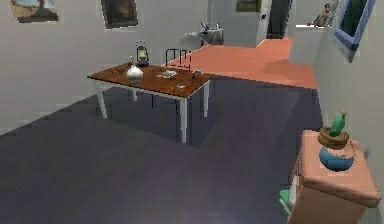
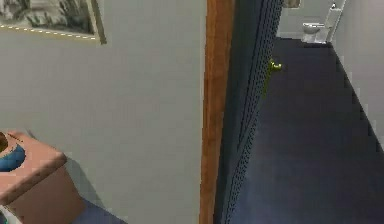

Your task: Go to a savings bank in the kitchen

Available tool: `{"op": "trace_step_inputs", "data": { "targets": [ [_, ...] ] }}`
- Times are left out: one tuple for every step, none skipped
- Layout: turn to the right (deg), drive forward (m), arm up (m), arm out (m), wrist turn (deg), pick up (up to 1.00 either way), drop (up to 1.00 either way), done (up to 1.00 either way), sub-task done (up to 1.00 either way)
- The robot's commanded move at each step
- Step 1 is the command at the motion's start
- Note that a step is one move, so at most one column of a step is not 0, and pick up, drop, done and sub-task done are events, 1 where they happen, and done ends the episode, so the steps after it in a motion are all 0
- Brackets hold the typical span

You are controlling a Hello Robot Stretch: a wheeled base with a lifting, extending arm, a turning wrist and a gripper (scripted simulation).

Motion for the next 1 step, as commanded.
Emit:
{"op": "trace_step_inputs", "data": {
  "targets": [
    [6.0, 0.0, 0.0, 0.0, 0.0, 0.0, 0.0, 0.0, 0.0]
  ]
}}
